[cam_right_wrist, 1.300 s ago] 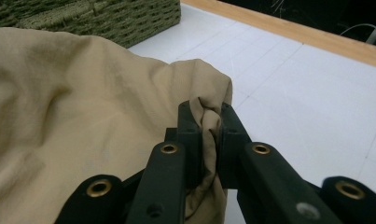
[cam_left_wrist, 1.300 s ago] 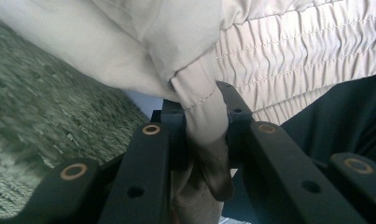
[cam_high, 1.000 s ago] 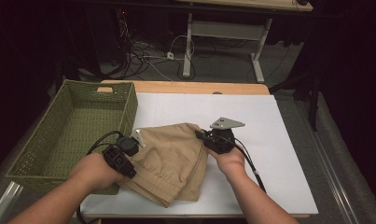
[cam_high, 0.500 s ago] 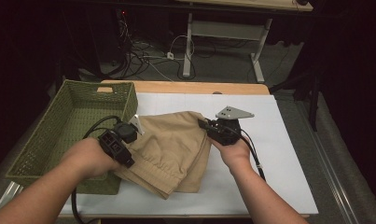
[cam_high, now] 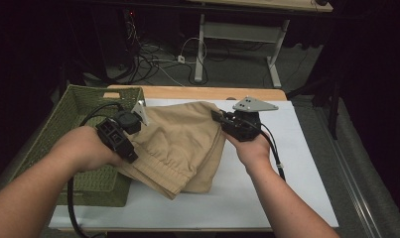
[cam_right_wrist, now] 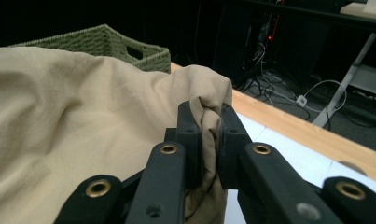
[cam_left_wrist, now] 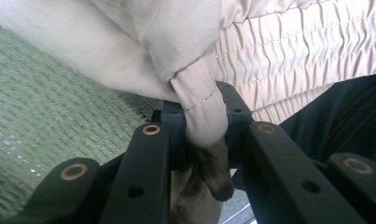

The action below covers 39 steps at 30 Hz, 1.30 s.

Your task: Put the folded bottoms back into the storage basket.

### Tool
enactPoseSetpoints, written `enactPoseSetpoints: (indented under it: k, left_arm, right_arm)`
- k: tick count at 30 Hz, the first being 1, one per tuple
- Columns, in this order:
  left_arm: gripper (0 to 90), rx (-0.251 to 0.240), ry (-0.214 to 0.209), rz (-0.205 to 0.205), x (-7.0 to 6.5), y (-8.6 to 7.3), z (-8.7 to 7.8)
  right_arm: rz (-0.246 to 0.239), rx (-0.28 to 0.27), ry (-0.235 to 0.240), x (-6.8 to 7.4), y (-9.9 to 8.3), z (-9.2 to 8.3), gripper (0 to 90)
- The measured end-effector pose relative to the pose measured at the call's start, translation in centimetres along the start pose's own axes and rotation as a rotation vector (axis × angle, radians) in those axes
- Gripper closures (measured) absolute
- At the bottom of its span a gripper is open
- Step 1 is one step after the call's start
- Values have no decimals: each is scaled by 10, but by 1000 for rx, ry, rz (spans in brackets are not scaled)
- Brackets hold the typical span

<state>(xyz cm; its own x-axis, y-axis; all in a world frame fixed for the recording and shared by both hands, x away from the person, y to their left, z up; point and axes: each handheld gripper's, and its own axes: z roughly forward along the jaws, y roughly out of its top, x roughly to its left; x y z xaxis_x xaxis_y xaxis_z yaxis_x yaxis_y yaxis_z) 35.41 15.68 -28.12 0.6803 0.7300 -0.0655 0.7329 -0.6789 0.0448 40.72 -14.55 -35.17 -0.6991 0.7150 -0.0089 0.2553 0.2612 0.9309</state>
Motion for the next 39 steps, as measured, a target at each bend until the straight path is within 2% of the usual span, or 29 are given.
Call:
enactPoseSetpoints:
  k: [10, 16, 21, 27, 39]
  left_arm:
    - [753, -6, 22, 15, 10, -2, -26]
    - [754, 5, 30, 1, 21, -6, -33]
    - [753, 21, 31, -15, 32, -14, -33]
    - [754, 18, 31, -45, 47, -32, -31]
    - [755, -21, 46, -138, 87, -85, -36]
  right_arm:
    - [-13, -33, -7, 3, 23, -2, 840]
    - [-18, -47, 1, 9, 34, 3, 840]
    - [-25, -40, 14, 16, 40, 16, 840]
    - [-33, -31, 42, 30, 46, 35, 839]
    - [-50, -14, 92, 67, 65, 82, 839]
